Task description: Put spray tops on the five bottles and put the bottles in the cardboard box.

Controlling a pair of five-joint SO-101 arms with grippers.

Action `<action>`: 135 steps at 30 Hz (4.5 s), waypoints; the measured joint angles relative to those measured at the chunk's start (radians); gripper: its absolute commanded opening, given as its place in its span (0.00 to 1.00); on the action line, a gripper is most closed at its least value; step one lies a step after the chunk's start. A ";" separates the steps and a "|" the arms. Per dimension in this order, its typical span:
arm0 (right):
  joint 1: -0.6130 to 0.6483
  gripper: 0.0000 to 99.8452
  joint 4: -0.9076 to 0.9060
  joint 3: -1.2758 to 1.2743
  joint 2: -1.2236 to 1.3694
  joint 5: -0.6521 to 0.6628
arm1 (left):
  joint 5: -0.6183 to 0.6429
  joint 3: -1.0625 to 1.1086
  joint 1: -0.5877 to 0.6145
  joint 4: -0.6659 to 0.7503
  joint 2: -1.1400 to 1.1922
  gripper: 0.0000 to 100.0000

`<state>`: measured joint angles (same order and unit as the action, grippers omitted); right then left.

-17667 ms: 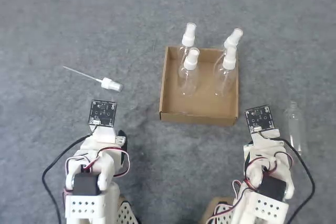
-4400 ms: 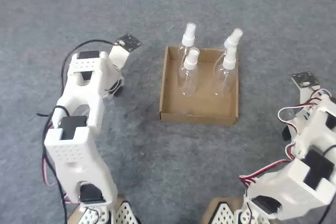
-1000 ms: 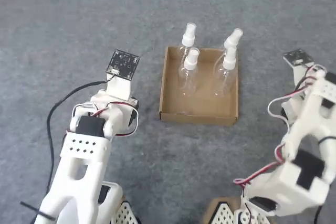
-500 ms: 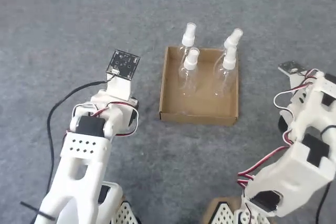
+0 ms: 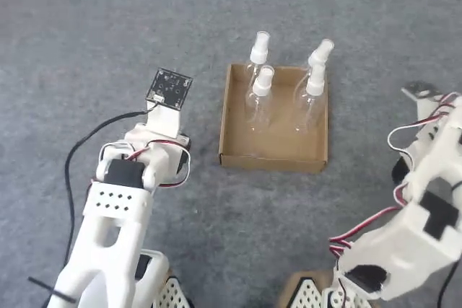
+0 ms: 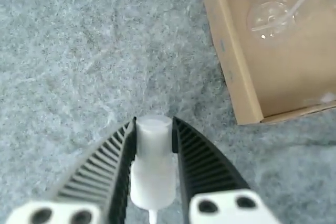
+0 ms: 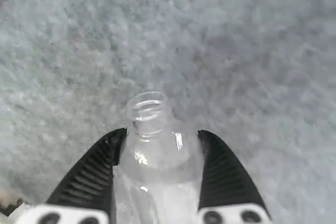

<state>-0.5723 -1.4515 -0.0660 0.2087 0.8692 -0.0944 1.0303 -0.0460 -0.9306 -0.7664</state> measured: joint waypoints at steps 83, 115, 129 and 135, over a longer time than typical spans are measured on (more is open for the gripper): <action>0.875 0.01 0.017 -0.282 -0.916 -0.540 | 0.107 -0.868 0.143 -0.437 -0.008 0.01; 1.519 0.01 0.761 -0.862 -0.948 -0.806 | 0.456 -0.574 0.098 -0.057 -0.308 0.01; 1.521 0.01 0.767 -0.947 -1.146 -0.815 | 0.483 -0.508 0.006 -0.015 -0.305 0.01; 1.519 0.01 0.767 -0.947 -1.146 -0.815 | 0.483 -0.443 -0.020 -0.015 -0.307 0.01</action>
<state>0.9467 -0.6843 -1.0127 -0.9375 0.0545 0.3890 0.5869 -0.0660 -0.9459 -1.0733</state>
